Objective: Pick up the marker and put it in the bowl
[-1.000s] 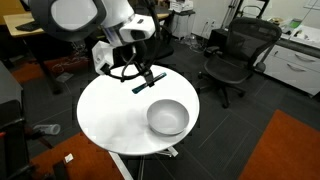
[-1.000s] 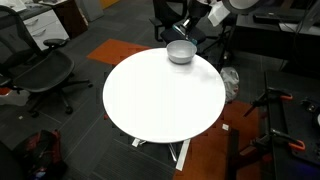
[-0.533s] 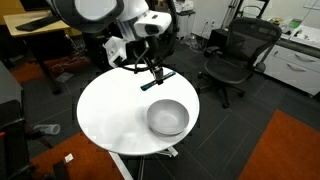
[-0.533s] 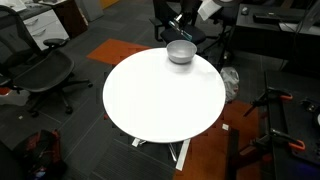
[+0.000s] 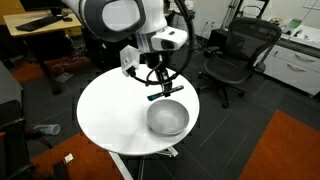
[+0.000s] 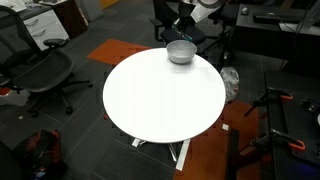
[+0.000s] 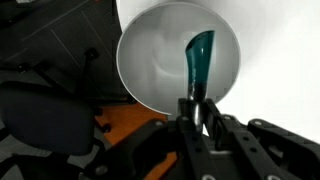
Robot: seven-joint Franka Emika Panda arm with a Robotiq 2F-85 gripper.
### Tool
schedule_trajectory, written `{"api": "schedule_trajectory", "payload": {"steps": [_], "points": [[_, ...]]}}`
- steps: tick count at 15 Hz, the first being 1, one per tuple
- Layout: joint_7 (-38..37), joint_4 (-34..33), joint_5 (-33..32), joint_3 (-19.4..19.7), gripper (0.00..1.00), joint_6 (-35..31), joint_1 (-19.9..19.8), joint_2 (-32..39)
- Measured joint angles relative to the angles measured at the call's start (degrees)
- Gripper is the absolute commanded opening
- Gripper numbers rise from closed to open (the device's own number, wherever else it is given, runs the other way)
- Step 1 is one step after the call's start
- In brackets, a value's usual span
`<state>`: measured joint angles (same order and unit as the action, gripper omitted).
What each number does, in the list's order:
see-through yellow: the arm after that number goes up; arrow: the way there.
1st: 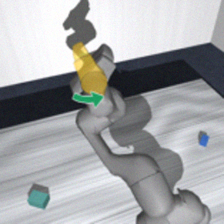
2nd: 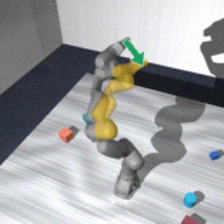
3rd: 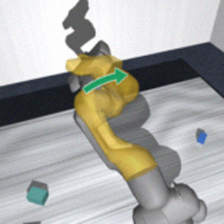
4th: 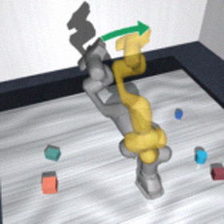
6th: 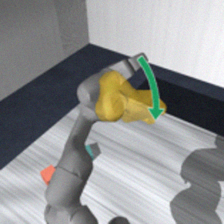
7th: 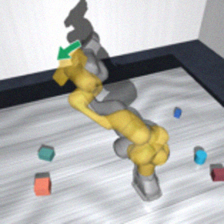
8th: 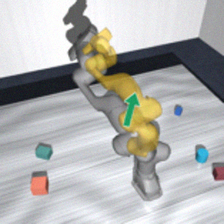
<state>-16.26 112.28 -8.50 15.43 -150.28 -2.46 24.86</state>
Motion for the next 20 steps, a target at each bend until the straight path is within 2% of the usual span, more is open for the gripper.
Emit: {"api": "schedule_trajectory", "payload": {"steps": [10, 11, 12, 14, 19, 20], "points": [[0.0, -5.4, 5.2, -0.1, 0.05, 4.0, -2.6, 7.5], [0.0, -5.8, 5.6, -0.1, 0.36, 4.3, -2.7, 8.0], [0.0, -6.2, 5.8, -0.2, 0.46, 4.5, -2.8, 8.5], [0.0, -6.8, 6.5, -0.2, 0.58, 4.8, -3.1, 9.1], [0.0, -7.8, 7.7, -0.2, 0.97, 5.0, -3.4, 9.5], [0.0, -7.9, 7.7, -0.2, 0.99, 5.1, -3.4, 9.5]]}}
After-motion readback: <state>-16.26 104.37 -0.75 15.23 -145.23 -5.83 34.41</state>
